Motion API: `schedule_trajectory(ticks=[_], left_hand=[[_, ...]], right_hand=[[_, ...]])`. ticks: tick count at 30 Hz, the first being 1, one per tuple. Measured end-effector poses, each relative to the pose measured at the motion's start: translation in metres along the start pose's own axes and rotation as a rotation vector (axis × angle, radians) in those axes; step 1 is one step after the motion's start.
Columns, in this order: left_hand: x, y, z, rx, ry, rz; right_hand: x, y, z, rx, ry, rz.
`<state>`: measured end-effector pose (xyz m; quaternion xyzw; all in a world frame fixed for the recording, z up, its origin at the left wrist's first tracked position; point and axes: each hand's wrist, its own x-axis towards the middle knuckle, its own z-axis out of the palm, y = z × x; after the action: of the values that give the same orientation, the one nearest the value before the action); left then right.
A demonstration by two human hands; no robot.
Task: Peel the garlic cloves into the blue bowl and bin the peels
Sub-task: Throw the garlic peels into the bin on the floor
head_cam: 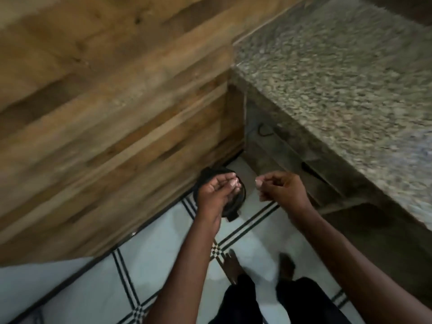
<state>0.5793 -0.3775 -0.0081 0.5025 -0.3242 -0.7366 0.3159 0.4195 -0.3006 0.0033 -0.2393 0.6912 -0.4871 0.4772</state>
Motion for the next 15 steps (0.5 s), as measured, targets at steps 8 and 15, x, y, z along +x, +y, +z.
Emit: schedule_trajectory(ticks=[8,15], left_hand=[[0.073,0.009,-0.084,-0.059,0.111,-0.055],[0.135,-0.032,-0.127,-0.034,0.193,-0.166]], right_hand=[[0.069,0.018,0.084,-0.073,-0.066,0.126],[0.138,0.073,0.126,-0.128,-0.077,0.297]])
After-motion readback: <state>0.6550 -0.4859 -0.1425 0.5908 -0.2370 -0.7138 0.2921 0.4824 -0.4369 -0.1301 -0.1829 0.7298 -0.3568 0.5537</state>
